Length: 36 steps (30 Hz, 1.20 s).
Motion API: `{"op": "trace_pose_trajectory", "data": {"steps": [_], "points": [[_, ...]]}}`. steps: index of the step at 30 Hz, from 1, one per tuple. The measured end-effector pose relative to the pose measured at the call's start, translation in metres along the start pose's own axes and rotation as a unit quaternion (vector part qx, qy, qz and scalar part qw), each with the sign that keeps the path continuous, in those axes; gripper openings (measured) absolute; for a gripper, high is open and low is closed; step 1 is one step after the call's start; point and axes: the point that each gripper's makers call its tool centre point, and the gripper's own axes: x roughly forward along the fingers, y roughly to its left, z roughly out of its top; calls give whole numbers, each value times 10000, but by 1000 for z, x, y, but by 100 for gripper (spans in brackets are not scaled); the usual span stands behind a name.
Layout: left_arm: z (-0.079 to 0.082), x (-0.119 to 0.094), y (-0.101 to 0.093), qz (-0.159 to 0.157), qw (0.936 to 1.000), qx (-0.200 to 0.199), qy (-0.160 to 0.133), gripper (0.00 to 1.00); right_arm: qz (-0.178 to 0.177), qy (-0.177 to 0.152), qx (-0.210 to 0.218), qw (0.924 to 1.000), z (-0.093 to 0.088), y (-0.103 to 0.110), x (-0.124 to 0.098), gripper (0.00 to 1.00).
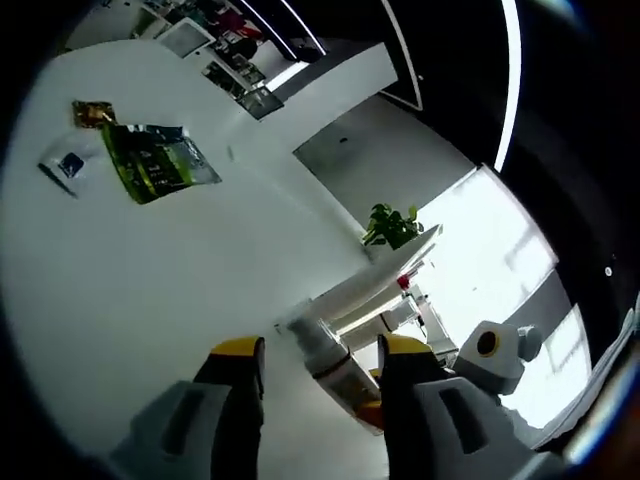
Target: Arrange the skincare products in the storage area until every visible bottle or jar stands upright without overlapping.
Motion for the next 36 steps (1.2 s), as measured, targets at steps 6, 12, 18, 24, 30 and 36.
{"op": "trace_pose_trajectory", "data": {"steps": [6,12,18,24,30,36], "points": [[0,5,-3,-26,10000,-2,48,32,-52,-55,-188,9998,1,1,-3,13],[7,11,-7,-24,9998,-126,-123,20,-161,-48,-438,9989,1,-2,-5,13],[2,18,-11,-51,9999,-23,132,18,-253,102,-716,9971,-7,-9,-5,13],[2,19,-19,-137,9992,324,182,17,-262,199,-806,9962,-10,-13,-6,13],[5,22,-33,-215,9924,1177,274,16,-233,287,-752,9965,-14,-19,-5,13],[5,27,-41,-228,9850,1660,422,16,-258,360,-739,9963,-17,-21,-4,13]]}}
